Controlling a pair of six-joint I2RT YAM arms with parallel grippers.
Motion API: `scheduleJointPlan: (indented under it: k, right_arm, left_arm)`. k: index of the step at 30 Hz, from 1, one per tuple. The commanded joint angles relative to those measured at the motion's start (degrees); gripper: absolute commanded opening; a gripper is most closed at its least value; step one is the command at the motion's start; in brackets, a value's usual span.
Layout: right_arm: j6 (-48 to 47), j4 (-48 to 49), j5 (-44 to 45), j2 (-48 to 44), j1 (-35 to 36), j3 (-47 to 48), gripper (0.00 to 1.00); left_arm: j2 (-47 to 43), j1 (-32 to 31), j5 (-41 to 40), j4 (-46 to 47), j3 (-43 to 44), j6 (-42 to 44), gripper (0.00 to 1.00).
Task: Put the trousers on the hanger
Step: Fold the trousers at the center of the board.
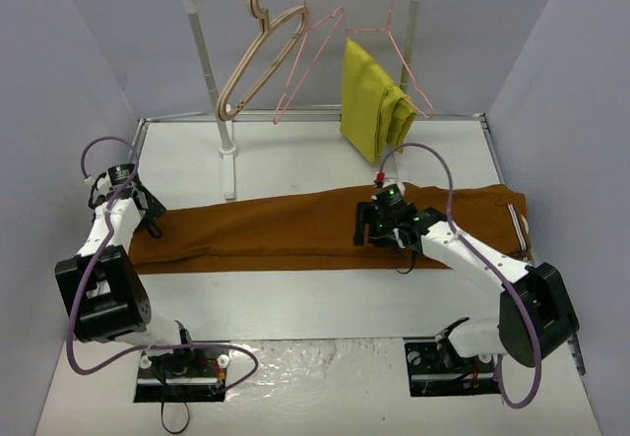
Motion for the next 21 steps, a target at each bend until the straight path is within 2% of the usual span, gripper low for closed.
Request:
scheduleJointPlan:
  k: [1,6,9,12,16,21]
  right_arm:
    - [-8.4,8.9,-4.9,1.8,7.0,2.8,0.66]
    - [-22.0,10.6,-8.6,12.4,14.5,12.3,0.57]
    - [-27.5,11.2,-15.5,18.0,16.7,17.2,0.55]
    - [-31.6,10.6,-18.4,24.0,18.9,21.2,0.52]
    - [-33.6,10.5,-21.2,27.6,20.4,23.4,0.5]
    - [-34.4,12.5,-20.1,31.3,21.6,23.1,0.45]
  left_arm:
    - [3.0,-0.1,1.3,2.3,3.9,2.3,0.77]
    - [9.7,-0.1,1.5,1.8,5.9,2.3,0.77]
    - [12.9,0.0,1.5,0.0,7.6,2.1,0.77]
    - [15.5,0.0,1.0,-1.4,8.2,1.6,0.77]
    - [16.9,0.1,0.8,-2.3,8.7,1.6,0.77]
    - [19.0,0.4,2.2,-2.0,9.2,1.9,0.78]
